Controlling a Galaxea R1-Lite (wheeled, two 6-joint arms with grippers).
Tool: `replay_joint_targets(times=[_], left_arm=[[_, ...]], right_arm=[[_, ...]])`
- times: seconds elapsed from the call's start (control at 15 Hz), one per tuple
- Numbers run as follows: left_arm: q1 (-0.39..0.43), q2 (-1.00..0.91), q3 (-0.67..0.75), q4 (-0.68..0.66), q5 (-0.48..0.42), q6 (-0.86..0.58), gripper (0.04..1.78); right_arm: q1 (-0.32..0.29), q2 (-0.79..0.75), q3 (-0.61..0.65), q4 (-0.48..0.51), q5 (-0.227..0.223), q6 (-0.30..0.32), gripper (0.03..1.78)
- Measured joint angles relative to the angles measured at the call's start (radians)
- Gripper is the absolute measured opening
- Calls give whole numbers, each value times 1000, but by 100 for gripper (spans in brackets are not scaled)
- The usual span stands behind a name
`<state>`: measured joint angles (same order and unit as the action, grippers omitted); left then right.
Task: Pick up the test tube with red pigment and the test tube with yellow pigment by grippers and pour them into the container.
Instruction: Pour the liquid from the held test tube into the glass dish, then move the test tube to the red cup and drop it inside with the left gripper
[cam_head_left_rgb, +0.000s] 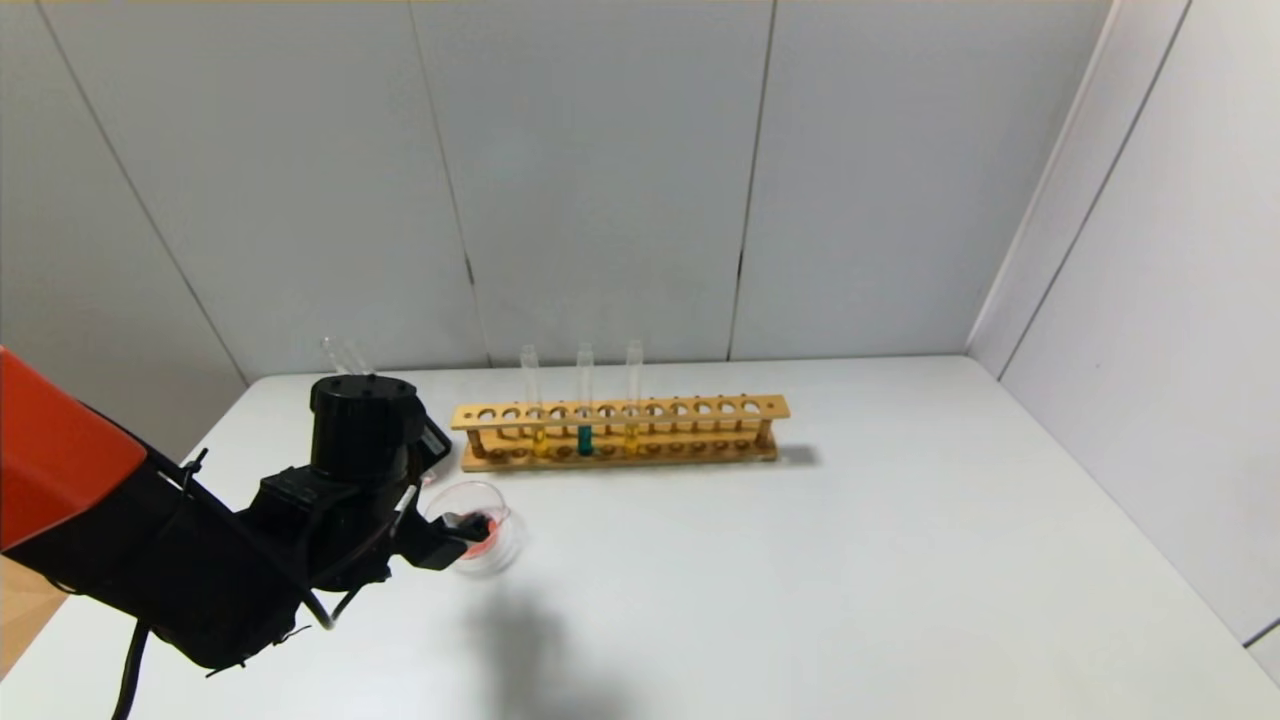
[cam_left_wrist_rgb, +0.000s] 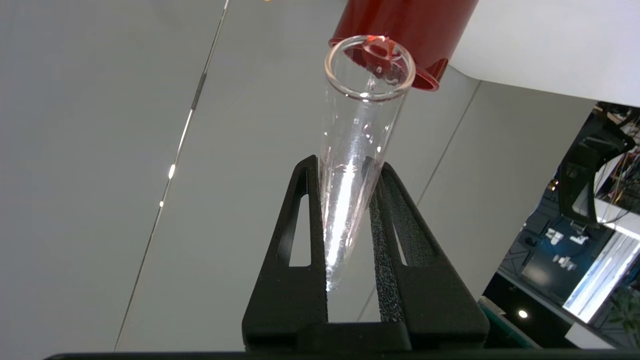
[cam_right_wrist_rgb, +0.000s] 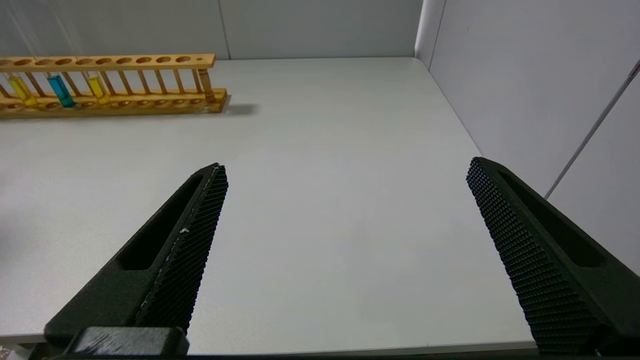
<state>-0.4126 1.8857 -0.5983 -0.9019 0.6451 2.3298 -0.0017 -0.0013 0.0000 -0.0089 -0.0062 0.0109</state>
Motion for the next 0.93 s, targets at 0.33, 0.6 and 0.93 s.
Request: replay_joint_targets(times=[0.33,0.6,0.93], left_arm=[[-7,4,28,-48,-10,-11,32],[-16,5,51,-139,-29,-126,32],[-22,-4,81,-155,-41,-592,32]], right_arm=[[0,0,0,0,0,0,175],[0,0,0,0,0,0,175],[0,0,0,0,0,0,175]])
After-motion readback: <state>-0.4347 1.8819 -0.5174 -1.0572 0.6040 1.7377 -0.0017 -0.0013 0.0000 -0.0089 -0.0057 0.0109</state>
